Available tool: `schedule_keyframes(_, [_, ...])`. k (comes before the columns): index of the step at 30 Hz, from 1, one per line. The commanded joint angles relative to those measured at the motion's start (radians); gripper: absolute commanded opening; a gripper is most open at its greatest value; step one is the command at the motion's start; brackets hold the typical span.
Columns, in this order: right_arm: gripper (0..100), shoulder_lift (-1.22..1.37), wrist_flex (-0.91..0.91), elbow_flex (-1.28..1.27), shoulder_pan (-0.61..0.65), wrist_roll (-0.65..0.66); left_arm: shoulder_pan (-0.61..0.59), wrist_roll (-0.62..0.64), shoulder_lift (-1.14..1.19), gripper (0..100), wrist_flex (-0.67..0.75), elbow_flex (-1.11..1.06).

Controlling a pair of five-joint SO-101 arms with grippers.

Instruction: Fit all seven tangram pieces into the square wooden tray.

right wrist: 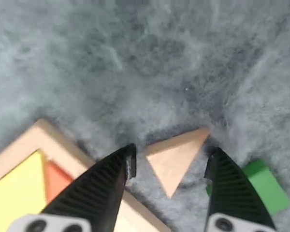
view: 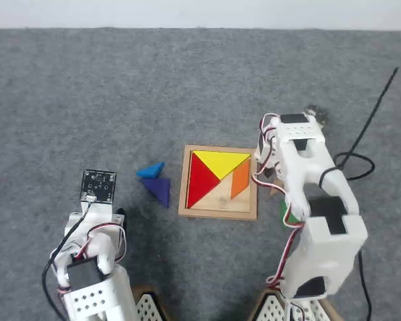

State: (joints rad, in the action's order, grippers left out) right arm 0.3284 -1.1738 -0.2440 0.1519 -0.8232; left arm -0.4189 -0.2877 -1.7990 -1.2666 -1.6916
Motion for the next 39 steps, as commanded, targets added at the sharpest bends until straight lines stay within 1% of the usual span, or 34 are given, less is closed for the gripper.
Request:
schedule_keyframes(1, [25.2, 0.024, 0.028, 0.031, -0.015, -0.011, 0.000, -0.015, -0.018, 19, -0.005, 0.007])
schedule_keyframes(4, [25.0, 0.045, 0.035, 0.031, -0.015, -0.009, 0.000, -0.015, -0.018, 19, -0.005, 0.007])
schedule_keyframes(10, [13.6, 0.010, 0.036, 0.031, -0.065, -0.005, 0.000, -0.015, -0.018, 19, -0.005, 0.007])
schedule_keyframes(14, [12.7, 0.007, 0.030, 0.029, -0.093, -0.005, 0.000, -0.015, -0.018, 19, -0.005, 0.007])
schedule_keyframes(20, [11.3, -0.002, 0.027, 0.028, -0.088, 0.006, 0.000, -0.015, -0.018, 19, -0.005, 0.007])
schedule_keyframes(24, [5.3, -0.008, 0.016, 0.069, -0.073, 0.152, 0.000, -0.015, -0.018, 19, -0.005, 0.007])
schedule_keyframes(28, [5.0, -0.012, -0.097, 0.163, -0.047, 0.265, 0.000, -0.015, -0.018, 19, -0.005, 0.007])
schedule_keyframes(31, [5.0, -0.004, -0.177, 0.241, -0.031, 0.307, 0.000, -0.015, -0.018, 19, -0.005, 0.007])
schedule_keyframes(35, [5.0, -0.005, -0.237, 0.316, -0.013, 0.365, 0.000, -0.015, -0.018, 19, -0.005, 0.007])
schedule_keyframes(39, [4.9, -0.002, -0.278, 0.361, 0.064, 0.489, 0.000, -0.015, -0.018, 19, -0.005, 0.007])
